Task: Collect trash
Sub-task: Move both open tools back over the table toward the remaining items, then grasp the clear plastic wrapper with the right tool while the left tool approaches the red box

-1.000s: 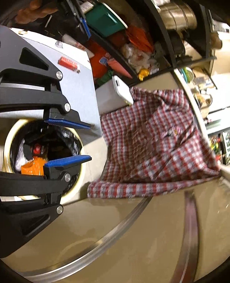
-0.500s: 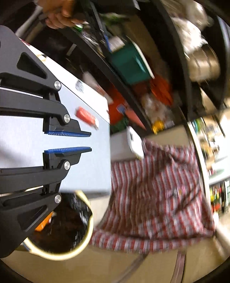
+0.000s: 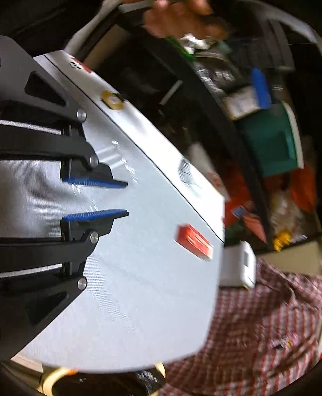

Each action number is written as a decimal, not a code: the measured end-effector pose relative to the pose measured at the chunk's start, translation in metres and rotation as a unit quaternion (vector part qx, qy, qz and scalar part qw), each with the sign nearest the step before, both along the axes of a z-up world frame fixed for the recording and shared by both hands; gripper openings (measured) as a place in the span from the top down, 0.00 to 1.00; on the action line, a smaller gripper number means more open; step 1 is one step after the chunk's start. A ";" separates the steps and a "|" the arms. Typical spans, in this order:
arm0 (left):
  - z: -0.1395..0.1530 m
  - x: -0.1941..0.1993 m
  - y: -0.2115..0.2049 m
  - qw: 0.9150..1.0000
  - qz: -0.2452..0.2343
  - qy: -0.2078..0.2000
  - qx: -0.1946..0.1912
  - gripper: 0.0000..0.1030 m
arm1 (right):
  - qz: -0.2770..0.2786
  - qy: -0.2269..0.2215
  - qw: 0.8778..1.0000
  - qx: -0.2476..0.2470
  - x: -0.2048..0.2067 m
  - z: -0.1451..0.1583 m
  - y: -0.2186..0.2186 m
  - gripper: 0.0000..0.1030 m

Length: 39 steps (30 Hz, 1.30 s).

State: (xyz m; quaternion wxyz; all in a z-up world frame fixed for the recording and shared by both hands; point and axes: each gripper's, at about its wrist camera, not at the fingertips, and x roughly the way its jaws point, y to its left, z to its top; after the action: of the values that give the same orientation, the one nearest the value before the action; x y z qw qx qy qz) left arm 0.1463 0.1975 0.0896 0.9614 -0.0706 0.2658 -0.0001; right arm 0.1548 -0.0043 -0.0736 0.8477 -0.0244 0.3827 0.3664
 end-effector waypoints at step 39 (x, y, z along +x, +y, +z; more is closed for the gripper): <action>-0.102 0.098 -0.041 0.995 -0.013 0.095 0.008 0.65 | -0.150 0.033 0.986 -0.070 0.061 -0.009 -0.077 0.91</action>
State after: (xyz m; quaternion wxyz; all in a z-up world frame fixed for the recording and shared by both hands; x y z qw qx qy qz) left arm 0.2441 0.1563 -0.0123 0.9324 -0.0593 0.3566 -0.0034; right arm 0.2158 -0.0813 -0.0825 0.8761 -0.0135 0.4344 0.2085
